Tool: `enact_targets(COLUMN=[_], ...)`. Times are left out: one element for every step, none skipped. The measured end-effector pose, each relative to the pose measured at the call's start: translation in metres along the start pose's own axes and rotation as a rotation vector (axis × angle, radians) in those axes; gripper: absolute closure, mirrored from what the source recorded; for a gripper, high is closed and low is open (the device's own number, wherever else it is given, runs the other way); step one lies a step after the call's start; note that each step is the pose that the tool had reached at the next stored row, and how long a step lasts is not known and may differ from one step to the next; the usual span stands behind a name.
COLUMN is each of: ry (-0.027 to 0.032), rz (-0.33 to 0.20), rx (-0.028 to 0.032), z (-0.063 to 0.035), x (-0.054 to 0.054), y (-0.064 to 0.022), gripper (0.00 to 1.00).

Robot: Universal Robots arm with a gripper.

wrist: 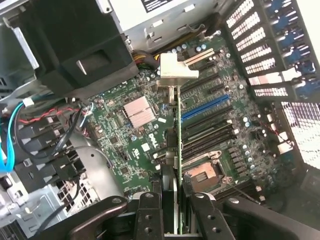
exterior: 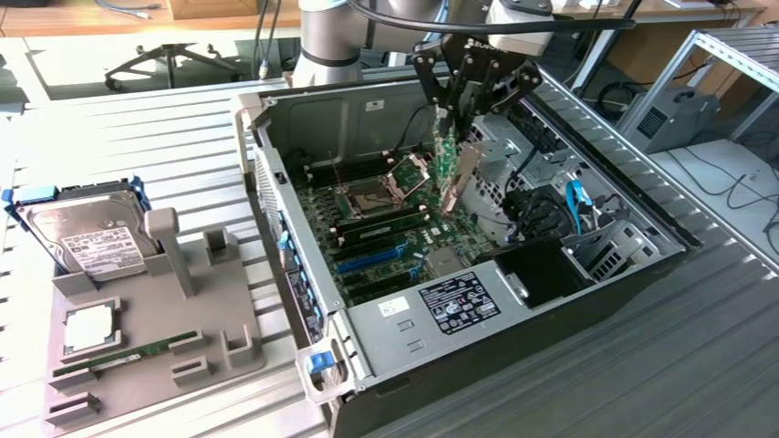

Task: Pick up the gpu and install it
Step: 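Insert the gpu into the slot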

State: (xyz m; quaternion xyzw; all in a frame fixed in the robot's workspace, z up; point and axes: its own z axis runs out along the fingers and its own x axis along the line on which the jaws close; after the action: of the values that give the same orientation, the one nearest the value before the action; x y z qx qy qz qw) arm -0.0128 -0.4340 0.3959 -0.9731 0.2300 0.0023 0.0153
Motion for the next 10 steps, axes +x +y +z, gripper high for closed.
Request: enact_targets(ry=[0.0005,0.001,0.0019,0.0027,0.0033,0.0036,0.0042,0.0046,0.0049,0.0053], rz=[0.012,0.022,0.044,0.064,0.078,0.088,0.1,0.109,0.118,0.128], rx=[-0.0001,-0.0004,-0.0007,-0.0009,-0.0011,-0.0012,-0.0013,-0.0015,-0.0016,-0.0017], z=[0.0001,0.0002,0.0003,0.0004,0.0005,0.0005,0.0006,0.0007,0.0007,0.0008], x=[0.0,0.0,0.0,0.0,0.0,0.0,0.0,0.0,0.0,0.0], y=[0.0,0.0,0.0,0.0,0.0,0.0,0.0,0.0,0.0,0.0], gripper=[0.74,0.74,0.74,0.74,0.74,0.74,0.74,0.74,0.74,0.74])
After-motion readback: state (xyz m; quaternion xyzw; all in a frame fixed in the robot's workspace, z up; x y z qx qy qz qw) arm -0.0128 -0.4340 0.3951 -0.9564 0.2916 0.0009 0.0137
